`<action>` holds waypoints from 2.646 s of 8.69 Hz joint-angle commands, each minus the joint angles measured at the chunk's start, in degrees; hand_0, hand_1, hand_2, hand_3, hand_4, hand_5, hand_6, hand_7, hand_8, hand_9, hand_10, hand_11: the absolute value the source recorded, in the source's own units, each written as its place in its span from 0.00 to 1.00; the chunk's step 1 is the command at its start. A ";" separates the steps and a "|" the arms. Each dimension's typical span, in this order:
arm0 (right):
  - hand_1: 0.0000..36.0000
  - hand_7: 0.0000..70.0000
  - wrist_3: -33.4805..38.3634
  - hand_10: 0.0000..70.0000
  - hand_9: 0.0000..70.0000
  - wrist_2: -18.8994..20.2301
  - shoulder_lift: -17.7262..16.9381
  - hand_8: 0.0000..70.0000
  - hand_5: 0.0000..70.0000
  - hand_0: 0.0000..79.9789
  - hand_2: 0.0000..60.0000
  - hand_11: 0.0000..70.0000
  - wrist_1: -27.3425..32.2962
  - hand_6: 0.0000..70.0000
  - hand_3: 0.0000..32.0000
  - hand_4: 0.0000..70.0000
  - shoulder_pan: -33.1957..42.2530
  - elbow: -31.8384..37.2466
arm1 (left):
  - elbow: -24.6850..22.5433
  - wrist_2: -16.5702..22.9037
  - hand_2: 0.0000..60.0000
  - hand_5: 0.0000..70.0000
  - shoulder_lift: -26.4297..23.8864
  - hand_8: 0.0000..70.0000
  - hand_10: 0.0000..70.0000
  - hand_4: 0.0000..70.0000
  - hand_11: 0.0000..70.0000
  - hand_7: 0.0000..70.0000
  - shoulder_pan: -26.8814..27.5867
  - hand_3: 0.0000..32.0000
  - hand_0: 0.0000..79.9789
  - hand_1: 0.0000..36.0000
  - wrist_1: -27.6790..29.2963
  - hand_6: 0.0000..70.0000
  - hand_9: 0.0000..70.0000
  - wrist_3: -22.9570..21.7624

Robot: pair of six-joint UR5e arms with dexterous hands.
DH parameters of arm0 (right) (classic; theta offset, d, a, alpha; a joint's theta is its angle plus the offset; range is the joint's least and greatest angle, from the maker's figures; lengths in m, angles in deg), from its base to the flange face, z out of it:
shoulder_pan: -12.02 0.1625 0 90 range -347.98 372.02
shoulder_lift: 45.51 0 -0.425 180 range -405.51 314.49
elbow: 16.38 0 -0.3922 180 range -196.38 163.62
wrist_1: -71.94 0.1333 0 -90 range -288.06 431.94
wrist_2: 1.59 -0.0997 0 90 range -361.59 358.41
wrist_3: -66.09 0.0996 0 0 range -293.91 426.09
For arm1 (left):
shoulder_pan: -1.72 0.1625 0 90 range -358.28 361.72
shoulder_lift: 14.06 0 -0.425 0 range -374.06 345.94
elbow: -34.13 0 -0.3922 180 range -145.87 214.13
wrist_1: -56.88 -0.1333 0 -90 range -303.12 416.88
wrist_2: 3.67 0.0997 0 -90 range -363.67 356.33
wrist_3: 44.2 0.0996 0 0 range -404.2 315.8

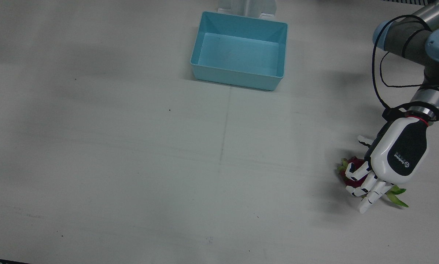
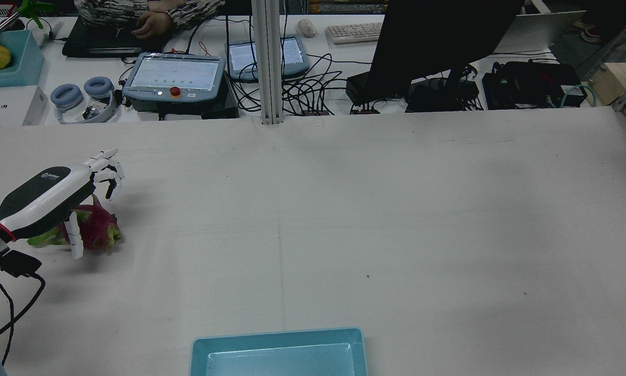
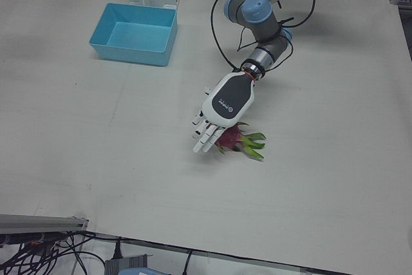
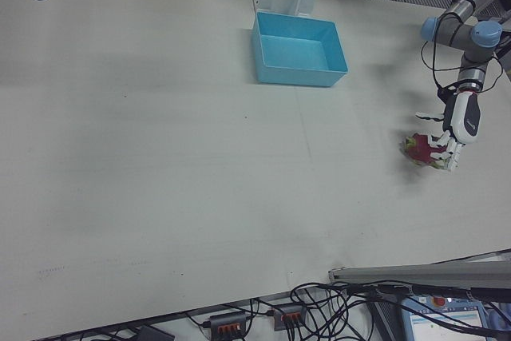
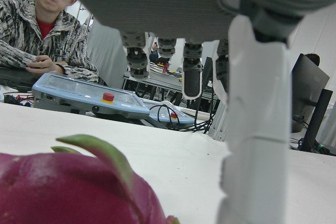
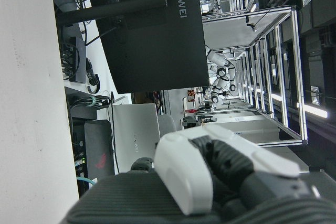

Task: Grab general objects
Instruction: 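Move the left hand down over the pink dragon fruit, then close the left hand's fingers around the dragon fruit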

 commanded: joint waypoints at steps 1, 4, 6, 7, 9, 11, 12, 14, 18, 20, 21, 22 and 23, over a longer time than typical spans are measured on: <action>0.00 0.00 0.00 0.00 0.00 0.01 0.00 0.00 0.00 0.00 0.00 0.00 0.00 0.00 0.00 0.00 0.00 0.00 | 0.15 0.13 1.00 1.00 -0.35 0.00 0.00 0.16 0.00 0.63 0.13 0.00 1.00 1.00 -2.16 0.00 0.11 3.73; 0.00 0.00 0.00 0.00 0.00 0.01 0.00 0.00 0.00 0.00 0.00 0.00 0.00 0.00 0.00 0.00 0.00 0.00 | 0.33 0.22 1.00 1.00 -0.62 0.00 0.00 0.10 0.00 0.60 0.05 0.00 1.00 1.00 -3.91 0.00 0.10 6.38; 0.00 0.00 0.00 0.00 0.00 0.01 0.00 0.00 0.00 0.00 0.00 0.00 0.00 0.00 0.00 0.00 0.00 0.00 | 1.90 0.22 1.00 1.00 -1.23 0.00 0.00 0.07 0.00 0.58 0.05 0.00 1.00 1.00 -4.01 0.00 0.09 7.27; 0.00 0.00 0.00 0.00 0.00 0.01 0.00 0.00 0.00 0.00 0.00 0.00 0.00 0.00 0.00 0.00 0.00 0.00 | 3.39 0.13 1.00 0.79 -2.80 0.00 0.00 0.09 0.00 0.53 0.05 0.06 1.00 1.00 -4.36 0.00 0.09 7.27; 0.00 0.00 0.00 0.00 0.00 0.01 0.00 0.00 0.00 0.00 0.00 0.00 0.00 0.00 0.00 0.00 0.00 0.00 | 5.07 0.13 1.00 0.00 -4.13 0.00 0.00 0.01 0.00 0.42 0.13 0.59 1.00 1.00 -4.36 0.00 0.06 7.36; 0.00 0.00 0.00 0.00 0.00 0.01 0.00 0.00 0.00 0.00 0.00 0.00 0.00 0.00 0.00 0.00 0.00 0.00 | 5.16 0.13 1.00 0.00 -4.04 0.00 0.00 0.00 0.00 0.39 0.22 0.61 1.00 1.00 -4.45 0.00 0.06 7.53; 0.00 0.00 0.00 0.00 0.00 0.01 0.00 0.00 0.00 0.00 0.00 0.00 0.00 0.00 0.00 0.00 0.00 0.00 | 5.16 0.22 1.00 0.00 -4.13 0.00 0.00 0.00 0.00 0.41 0.22 0.58 1.00 1.00 -4.80 0.00 0.06 9.01; 0.00 0.00 0.00 0.00 0.00 0.01 0.00 0.00 0.00 0.00 0.00 0.00 0.00 0.00 0.00 0.00 0.00 0.00 | 4.81 0.48 1.00 0.07 -4.13 0.00 0.00 0.00 0.00 0.47 0.22 0.47 1.00 1.00 -6.63 0.00 0.07 9.47; 0.00 0.00 0.00 0.00 0.00 0.01 0.00 0.00 0.00 0.00 0.00 0.00 0.00 0.00 0.00 0.00 0.00 0.00 | 5.69 0.13 1.00 0.11 -4.13 0.00 0.00 0.00 0.00 0.47 3.72 0.48 1.00 1.00 -7.26 0.00 0.07 10.79; 0.00 0.00 0.00 0.00 0.00 0.01 0.00 0.00 0.00 0.00 0.00 0.00 0.00 0.00 0.00 0.00 0.00 0.00 | 6.74 -0.05 1.00 0.18 -4.31 0.00 0.00 0.00 0.00 0.49 3.91 0.42 1.00 1.00 -6.83 0.00 0.08 10.87; 0.00 0.00 0.00 0.00 0.00 0.01 0.00 0.00 0.00 0.00 0.00 0.00 0.00 0.00 0.00 0.00 0.00 0.00 | 6.92 -0.05 1.00 0.21 -4.39 0.00 0.00 0.00 0.00 0.51 4.17 0.39 1.00 1.00 -6.74 0.00 0.08 10.87; 0.00 0.00 0.00 0.00 0.00 0.01 0.00 0.00 0.00 0.00 0.00 0.00 0.00 0.00 0.00 0.00 0.00 0.00 | 7.53 -0.05 1.00 0.26 -4.39 0.00 0.00 0.00 0.00 0.51 4.18 0.37 1.00 1.00 -6.30 0.00 0.08 10.87; 0.00 0.00 0.00 0.00 0.00 0.01 0.00 0.00 0.00 0.00 0.00 0.00 0.00 0.00 0.00 0.00 0.00 0.00 | 7.88 -0.05 1.00 0.41 -4.39 0.00 0.00 0.00 0.00 0.53 4.26 0.29 1.00 1.00 -6.12 0.00 0.09 10.87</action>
